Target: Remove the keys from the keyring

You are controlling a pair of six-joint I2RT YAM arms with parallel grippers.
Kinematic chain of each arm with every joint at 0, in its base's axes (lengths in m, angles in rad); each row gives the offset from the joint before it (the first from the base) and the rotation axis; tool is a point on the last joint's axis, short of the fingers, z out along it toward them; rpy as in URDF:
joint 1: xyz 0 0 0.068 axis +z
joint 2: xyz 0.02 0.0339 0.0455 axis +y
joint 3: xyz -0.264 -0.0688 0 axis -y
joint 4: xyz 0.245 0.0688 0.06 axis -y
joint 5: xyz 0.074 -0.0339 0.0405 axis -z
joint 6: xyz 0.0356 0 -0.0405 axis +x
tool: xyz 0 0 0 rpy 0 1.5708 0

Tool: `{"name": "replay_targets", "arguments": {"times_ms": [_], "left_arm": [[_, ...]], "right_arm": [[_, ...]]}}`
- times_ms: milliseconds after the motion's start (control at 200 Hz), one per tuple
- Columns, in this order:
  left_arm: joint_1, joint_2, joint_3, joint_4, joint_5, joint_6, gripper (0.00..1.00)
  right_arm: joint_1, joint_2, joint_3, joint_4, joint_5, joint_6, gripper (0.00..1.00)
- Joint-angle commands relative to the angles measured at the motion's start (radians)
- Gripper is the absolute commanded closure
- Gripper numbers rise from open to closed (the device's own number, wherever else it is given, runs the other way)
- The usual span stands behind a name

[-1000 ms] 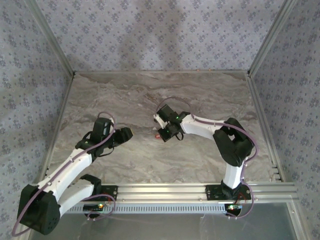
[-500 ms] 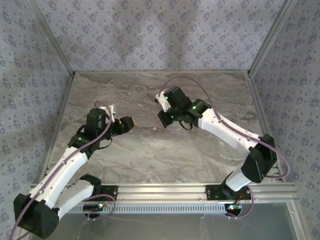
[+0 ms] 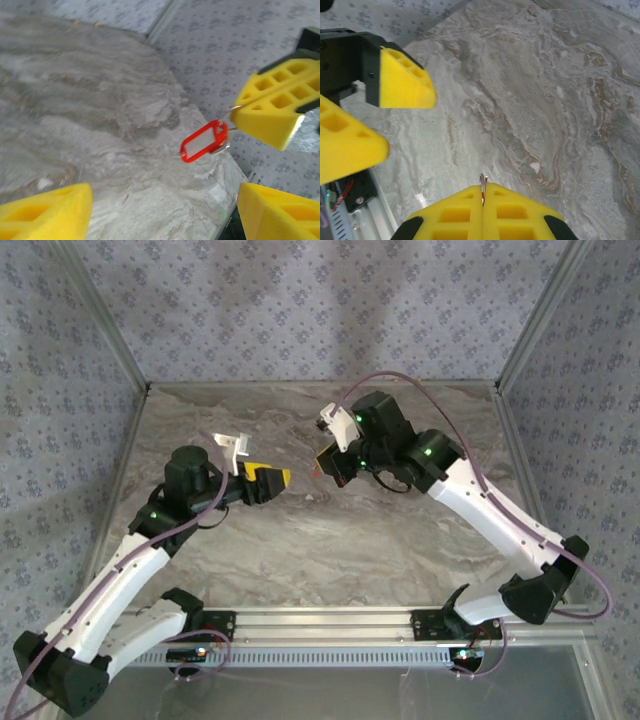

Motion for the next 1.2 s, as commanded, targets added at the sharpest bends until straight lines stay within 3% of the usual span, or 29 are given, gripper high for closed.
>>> {"name": "replay_targets", "arguments": {"times_ms": [0, 225, 535, 695, 795, 1199], "left_arm": [[-0.034, -0.03, -0.007, 0.18, 0.066, 0.111, 0.23], [-0.099, 0.021, 0.024, 0.23, 0.135, 0.233, 0.21], [-0.131, 0.142, 0.112, 0.222, 0.23, 0.234, 0.2], [-0.136, 0.195, 0.154, 0.2, 0.274, 0.202, 0.27], [-0.144, 0.21, 0.171, 0.188, 0.302, 0.198, 0.37], [-0.146, 0.171, 0.176, 0.078, 0.272, 0.264, 0.62]], "right_arm": [[-0.007, -0.034, 0.037, -0.028, -0.085, -0.018, 0.96], [-0.019, -0.063, 0.042, -0.01, -0.168, -0.005, 0.95], [-0.028, -0.078, 0.043, 0.013, -0.225, 0.017, 0.95], [-0.029, -0.081, 0.042, 0.015, -0.223, 0.02, 0.94], [-0.034, -0.084, 0.042, 0.02, -0.222, 0.024, 0.94], [-0.07, -0.101, 0.039, 0.036, -0.24, 0.04, 0.93]]}}
